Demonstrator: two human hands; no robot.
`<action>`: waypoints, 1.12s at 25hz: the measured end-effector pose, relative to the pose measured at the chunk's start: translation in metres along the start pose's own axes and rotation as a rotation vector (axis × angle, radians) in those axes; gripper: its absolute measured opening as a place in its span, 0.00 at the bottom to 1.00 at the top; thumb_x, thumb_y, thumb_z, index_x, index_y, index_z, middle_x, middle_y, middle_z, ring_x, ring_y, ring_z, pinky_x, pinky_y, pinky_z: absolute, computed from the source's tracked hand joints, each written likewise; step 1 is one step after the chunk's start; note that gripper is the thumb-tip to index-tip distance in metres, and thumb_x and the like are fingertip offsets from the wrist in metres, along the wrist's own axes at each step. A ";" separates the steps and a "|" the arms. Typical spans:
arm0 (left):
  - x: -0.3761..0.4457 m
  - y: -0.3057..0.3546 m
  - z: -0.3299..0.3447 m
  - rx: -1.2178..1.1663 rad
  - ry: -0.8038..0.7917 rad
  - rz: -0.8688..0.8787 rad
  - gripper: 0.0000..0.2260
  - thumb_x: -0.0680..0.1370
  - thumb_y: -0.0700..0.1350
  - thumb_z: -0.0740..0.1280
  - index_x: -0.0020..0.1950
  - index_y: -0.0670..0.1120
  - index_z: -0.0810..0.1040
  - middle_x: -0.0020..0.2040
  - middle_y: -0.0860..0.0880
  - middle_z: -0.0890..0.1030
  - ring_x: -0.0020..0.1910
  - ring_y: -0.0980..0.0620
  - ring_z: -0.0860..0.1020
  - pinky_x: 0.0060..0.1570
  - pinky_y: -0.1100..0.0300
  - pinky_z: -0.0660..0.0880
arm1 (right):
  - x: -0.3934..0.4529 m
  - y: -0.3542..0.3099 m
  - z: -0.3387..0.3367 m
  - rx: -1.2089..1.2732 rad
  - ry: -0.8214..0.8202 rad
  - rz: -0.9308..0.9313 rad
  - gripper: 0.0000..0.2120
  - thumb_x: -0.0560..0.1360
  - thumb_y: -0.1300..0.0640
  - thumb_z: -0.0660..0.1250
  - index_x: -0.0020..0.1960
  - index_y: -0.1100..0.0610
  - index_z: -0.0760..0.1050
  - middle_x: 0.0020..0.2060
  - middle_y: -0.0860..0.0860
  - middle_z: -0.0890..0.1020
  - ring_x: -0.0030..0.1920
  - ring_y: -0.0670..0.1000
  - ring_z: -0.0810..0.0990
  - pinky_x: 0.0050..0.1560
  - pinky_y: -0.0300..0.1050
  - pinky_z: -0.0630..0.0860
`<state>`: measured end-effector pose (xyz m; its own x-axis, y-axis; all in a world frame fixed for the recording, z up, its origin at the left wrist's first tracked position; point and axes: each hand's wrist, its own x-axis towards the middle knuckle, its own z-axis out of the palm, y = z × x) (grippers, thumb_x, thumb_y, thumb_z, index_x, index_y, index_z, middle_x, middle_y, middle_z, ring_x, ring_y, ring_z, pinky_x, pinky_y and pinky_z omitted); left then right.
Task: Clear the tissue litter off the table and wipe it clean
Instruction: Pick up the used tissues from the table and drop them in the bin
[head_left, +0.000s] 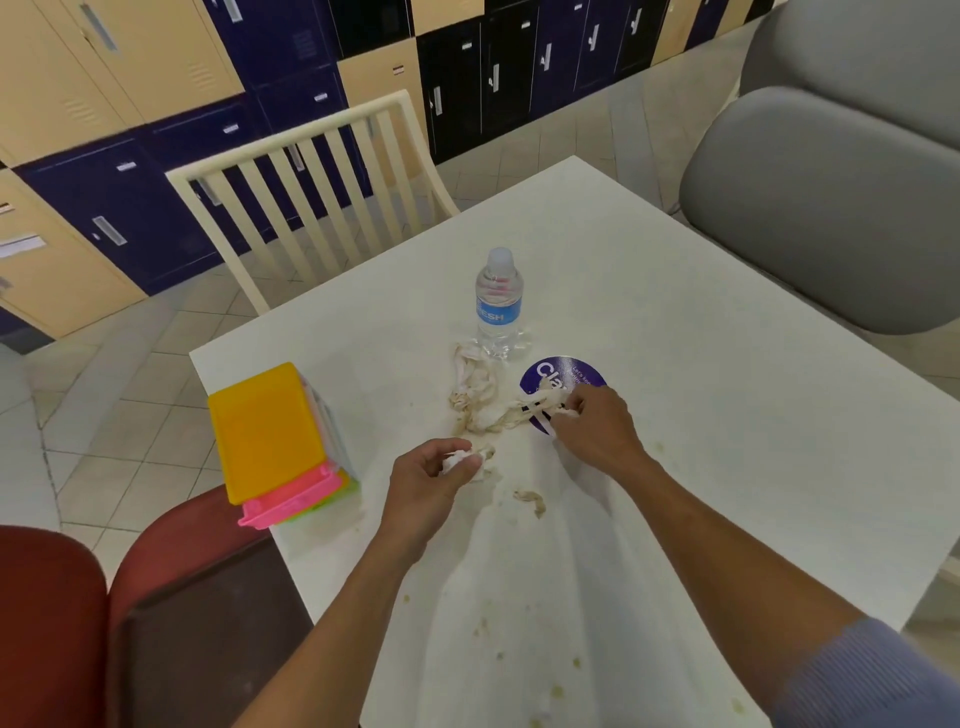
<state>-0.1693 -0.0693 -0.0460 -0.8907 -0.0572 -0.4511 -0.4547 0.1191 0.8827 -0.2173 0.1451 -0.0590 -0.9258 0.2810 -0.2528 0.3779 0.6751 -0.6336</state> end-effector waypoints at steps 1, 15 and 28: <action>-0.004 0.001 0.002 0.002 0.007 0.005 0.07 0.72 0.45 0.75 0.48 0.49 0.83 0.43 0.50 0.84 0.36 0.62 0.80 0.34 0.71 0.72 | -0.003 -0.002 -0.008 0.051 -0.023 0.018 0.05 0.69 0.59 0.65 0.36 0.57 0.71 0.33 0.50 0.75 0.36 0.53 0.73 0.32 0.41 0.66; -0.108 -0.009 0.091 0.030 -0.105 0.026 0.08 0.72 0.44 0.75 0.50 0.45 0.83 0.39 0.54 0.83 0.37 0.60 0.79 0.47 0.57 0.77 | -0.119 0.083 -0.121 0.641 -0.344 0.379 0.03 0.70 0.63 0.65 0.43 0.63 0.75 0.36 0.55 0.73 0.32 0.53 0.68 0.26 0.40 0.67; -0.208 -0.054 0.197 0.124 -0.224 0.009 0.06 0.72 0.42 0.75 0.48 0.45 0.83 0.46 0.46 0.84 0.45 0.50 0.82 0.48 0.57 0.81 | -0.229 0.245 -0.187 0.579 -0.173 0.502 0.08 0.72 0.61 0.67 0.48 0.64 0.80 0.41 0.55 0.76 0.32 0.50 0.73 0.28 0.41 0.71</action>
<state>0.0409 0.1313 -0.0260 -0.8657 0.1634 -0.4731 -0.4303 0.2396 0.8703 0.0888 0.3731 -0.0196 -0.6512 0.3163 -0.6898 0.7314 0.0190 -0.6817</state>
